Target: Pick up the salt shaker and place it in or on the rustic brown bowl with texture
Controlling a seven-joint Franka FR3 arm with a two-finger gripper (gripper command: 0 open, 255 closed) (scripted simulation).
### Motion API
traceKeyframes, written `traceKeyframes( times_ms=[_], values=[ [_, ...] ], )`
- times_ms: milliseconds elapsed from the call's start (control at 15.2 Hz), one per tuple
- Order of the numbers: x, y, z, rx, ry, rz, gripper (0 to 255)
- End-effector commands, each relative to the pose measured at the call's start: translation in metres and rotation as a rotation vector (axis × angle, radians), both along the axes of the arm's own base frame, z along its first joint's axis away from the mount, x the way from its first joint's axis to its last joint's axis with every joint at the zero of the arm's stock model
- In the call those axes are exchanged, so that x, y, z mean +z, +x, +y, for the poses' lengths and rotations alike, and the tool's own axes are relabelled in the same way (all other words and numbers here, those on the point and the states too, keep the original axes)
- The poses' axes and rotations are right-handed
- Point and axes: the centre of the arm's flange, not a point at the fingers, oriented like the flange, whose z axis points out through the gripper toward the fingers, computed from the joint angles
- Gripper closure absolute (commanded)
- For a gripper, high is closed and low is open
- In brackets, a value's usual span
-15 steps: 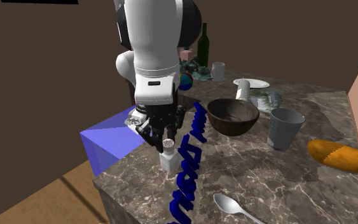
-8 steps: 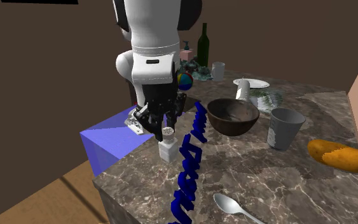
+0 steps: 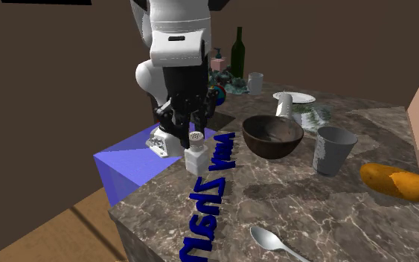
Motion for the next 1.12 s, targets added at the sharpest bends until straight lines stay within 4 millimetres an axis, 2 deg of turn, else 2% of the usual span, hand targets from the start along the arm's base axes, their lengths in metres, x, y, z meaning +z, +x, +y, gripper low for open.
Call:
traceKeyframes(
  times_ms=[0, 924, 1056],
  values=[
    [0.011, 0.000, -0.001, 0.000, 0.000, 0.000, 255],
    [0.082, 0.000, -0.001, 0.000, 0.000, 0.000, 255],
    [0.086, 0.006, 0.024, 0.000, 0.000, 0.000, 255]
  ],
)
